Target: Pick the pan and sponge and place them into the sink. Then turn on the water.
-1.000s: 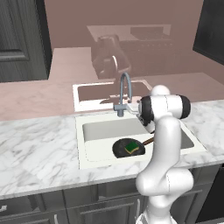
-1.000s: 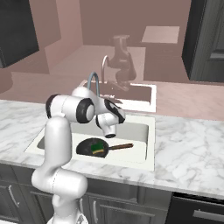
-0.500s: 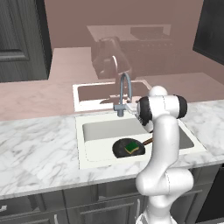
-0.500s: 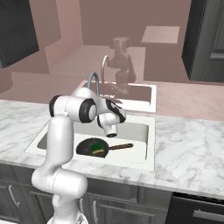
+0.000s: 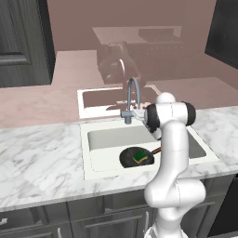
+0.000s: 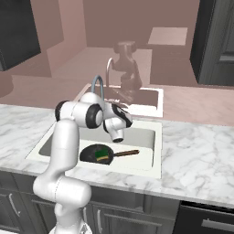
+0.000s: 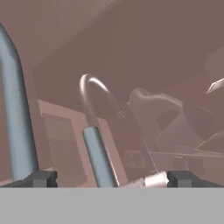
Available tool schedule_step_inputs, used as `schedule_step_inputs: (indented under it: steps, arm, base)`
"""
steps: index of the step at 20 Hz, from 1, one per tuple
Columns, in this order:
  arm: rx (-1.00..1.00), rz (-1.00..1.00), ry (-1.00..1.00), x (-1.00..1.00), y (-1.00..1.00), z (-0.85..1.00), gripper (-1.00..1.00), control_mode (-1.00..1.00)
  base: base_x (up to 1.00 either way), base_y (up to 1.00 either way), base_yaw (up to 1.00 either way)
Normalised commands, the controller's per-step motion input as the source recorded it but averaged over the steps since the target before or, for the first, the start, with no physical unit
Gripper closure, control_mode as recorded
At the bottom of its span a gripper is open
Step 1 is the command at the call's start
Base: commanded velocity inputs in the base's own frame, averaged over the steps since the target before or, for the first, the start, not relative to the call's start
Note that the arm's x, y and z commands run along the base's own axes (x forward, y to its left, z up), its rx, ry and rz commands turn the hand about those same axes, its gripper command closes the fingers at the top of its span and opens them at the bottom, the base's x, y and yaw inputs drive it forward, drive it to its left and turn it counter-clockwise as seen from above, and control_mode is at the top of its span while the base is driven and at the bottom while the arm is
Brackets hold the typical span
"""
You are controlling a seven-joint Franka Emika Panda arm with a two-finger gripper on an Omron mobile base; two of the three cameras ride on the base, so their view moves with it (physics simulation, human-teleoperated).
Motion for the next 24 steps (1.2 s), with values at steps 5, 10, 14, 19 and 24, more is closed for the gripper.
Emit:
schedule_step_inputs:
  steps: [5, 10, 14, 19, 24]
  arm:
    - [0.02, 0.02, 0.0, 0.24, 0.0, -0.05, -1.0, -1.0]
    - [0.03, 0.02, 0.0, 0.23, 0.0, -0.07, -1.0, -1.0]
    - [0.02, 0.02, 0.0, 0.23, 0.0, -0.07, -1.0, -1.0]
    - [0.02, 0.02, 0.0, 0.23, 0.0, -0.07, -1.0, -1.0]
    - [0.01, 0.02, 0.0, 0.3, 0.0, -0.06, -1.0, -1.0]
  base:
    - [0.0, 0.0, 0.0]
    - [0.0, 0.0, 0.0]
    - [0.0, 0.0, 0.0]
    - [0.0, 0.0, 0.0]
    - [0.0, 0.0, 0.0]
